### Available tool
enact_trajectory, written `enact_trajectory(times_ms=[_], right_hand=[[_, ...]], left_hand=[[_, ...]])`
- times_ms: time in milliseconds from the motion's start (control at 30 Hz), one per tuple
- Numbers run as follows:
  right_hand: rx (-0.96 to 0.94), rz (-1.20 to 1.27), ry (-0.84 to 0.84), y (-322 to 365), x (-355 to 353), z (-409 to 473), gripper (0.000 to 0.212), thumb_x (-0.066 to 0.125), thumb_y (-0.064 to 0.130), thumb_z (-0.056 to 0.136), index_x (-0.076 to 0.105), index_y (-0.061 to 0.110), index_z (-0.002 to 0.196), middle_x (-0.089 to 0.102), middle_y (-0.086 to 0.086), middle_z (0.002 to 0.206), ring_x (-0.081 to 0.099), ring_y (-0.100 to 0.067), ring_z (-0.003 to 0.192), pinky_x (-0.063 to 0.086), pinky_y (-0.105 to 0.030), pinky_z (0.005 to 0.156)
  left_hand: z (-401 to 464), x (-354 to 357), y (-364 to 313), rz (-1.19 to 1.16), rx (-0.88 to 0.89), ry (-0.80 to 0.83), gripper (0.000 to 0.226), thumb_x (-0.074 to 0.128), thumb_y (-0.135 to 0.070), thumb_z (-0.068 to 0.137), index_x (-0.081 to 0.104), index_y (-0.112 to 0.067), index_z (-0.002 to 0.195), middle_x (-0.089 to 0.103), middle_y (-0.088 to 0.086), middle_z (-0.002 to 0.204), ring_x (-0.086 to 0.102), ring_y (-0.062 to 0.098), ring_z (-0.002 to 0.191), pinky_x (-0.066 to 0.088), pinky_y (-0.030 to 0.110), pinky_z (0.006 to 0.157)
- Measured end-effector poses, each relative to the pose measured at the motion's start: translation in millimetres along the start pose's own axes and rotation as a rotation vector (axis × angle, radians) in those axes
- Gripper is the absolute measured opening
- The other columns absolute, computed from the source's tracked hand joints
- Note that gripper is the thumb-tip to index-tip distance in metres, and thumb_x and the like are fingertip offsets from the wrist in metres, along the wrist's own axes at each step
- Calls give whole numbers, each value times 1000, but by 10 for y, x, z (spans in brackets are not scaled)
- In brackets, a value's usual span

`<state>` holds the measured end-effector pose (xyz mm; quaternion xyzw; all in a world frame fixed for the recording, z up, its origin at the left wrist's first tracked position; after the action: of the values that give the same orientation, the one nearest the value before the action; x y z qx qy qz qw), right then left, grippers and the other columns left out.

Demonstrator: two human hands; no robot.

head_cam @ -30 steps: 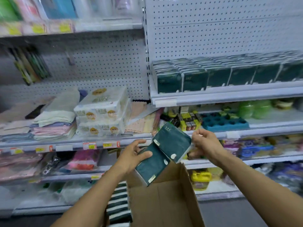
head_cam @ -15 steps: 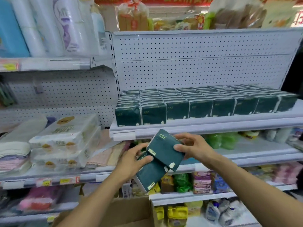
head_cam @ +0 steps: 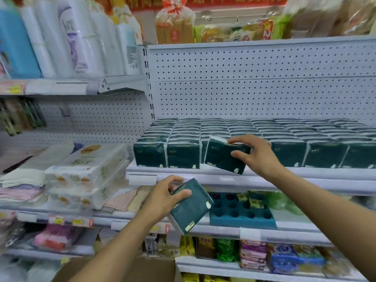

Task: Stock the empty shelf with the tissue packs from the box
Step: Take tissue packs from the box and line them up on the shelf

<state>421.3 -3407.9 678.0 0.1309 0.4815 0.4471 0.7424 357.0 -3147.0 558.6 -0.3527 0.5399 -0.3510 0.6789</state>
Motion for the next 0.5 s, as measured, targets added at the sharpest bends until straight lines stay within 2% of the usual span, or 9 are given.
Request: enact_trajectory(times_ms=[67,233,367,500], right_hand=[[-8,-127,26,-4,106,93,27,71,24,88,66,36,112,59,13,121,52,-9,111,44,-32,93],[67,-226,-10,-217,298,240,25,68,23,89,65,34,111,59,7,123,59,-17,96,52,-37,80],[51,-261,-5,-288,446,367,24,67,24,90,63,34,110,55,3,117,56,-16,89,49,-33,74],[-28,-329,-26,-250,532,430,27,68,19,89,63,26,115,50,2,119,46,-16,107,46,-31,75]], left_hand=[[52,-21,-5,-22,-17,-4,32,80,-43,77,64,-38,103,65,-3,99,65,17,90,58,43,79],[156,-110,-68,-29,-21,-22,25,80,-37,79,67,-33,100,63,5,94,64,24,88,56,42,76],[246,-112,-115,-66,-12,-18,19,80,-35,79,69,-34,94,63,8,94,65,30,88,56,44,72],[349,-120,-171,-50,-1,-11,21,80,-38,79,68,-36,96,62,4,97,65,26,87,57,39,70]])
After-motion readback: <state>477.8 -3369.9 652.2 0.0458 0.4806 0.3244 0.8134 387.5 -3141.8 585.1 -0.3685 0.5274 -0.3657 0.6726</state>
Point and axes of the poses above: each hand's wrist, its own z-axis towards the middle knuckle, its own x-axis out of the palm, y = z × x, the point moved 10 cm from there along z, towards the middle knuckle
